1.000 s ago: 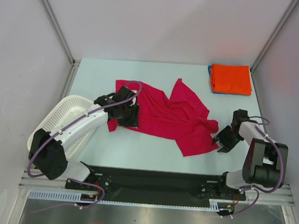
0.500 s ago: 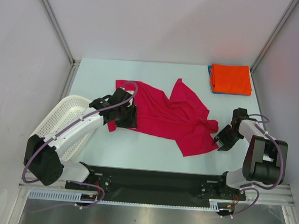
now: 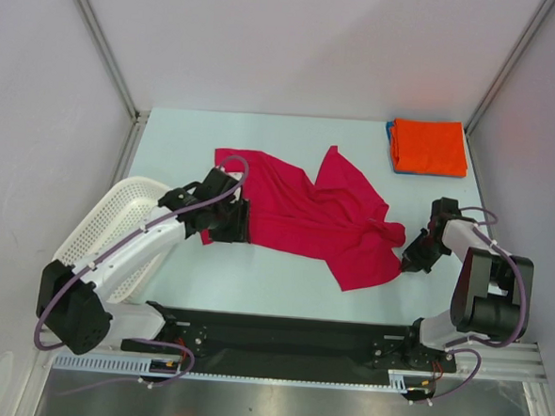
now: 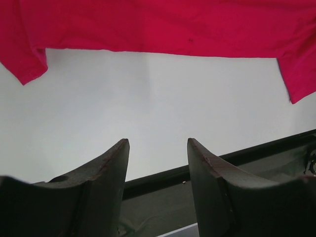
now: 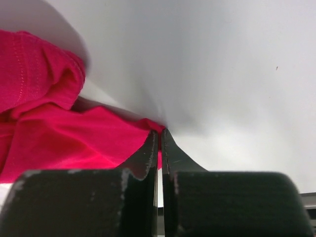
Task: Fold and stack the t-shirts
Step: Flatten the tshirt out
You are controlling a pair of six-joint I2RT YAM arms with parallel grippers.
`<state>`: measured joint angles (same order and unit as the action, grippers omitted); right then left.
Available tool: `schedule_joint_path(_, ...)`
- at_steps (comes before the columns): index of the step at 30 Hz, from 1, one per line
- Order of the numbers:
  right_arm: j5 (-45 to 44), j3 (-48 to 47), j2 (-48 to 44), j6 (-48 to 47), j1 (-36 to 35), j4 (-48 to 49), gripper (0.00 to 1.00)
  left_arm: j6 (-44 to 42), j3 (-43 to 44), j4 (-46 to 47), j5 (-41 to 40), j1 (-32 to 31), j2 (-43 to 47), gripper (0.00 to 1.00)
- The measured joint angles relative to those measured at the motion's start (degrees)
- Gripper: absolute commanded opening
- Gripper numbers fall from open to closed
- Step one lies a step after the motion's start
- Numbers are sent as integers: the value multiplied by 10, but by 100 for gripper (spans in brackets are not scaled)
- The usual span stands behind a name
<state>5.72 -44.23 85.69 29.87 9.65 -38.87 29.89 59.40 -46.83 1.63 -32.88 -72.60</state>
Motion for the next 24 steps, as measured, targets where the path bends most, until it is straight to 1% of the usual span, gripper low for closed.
schedule_joint_path(3,-10,2,-11,8,-5,-3,0,7,-20,-7,-1,11,21,58)
schedule_joint_path(8,-59,3,-68,44,-3,-45,0,26,-60,-22,-4,78,52,57)
schedule_joint_path(11,-71,-3,-116,53,9,-76,0,38,-69,-30,-18,112,58,57)
schedule_joint_path(14,-84,-23,-137,52,29,-109,0,56,-70,-37,-46,128,62,56)
schedule_joint_path(15,-89,-31,-140,51,34,-120,0,65,-71,-37,-57,132,63,56)
schedule_joint_path(18,-111,-56,-153,47,43,-151,0,92,-85,-29,-82,141,62,47)
schedule_joint_path(19,-120,-67,-158,45,44,-164,0,100,-93,-25,-89,145,60,42)
schedule_joint_path(20,-129,-77,-163,42,45,-174,0,109,-101,-23,-92,148,54,40)
schedule_joint_path(24,-145,-93,-173,35,43,-186,0,139,-131,-7,-104,151,26,40)
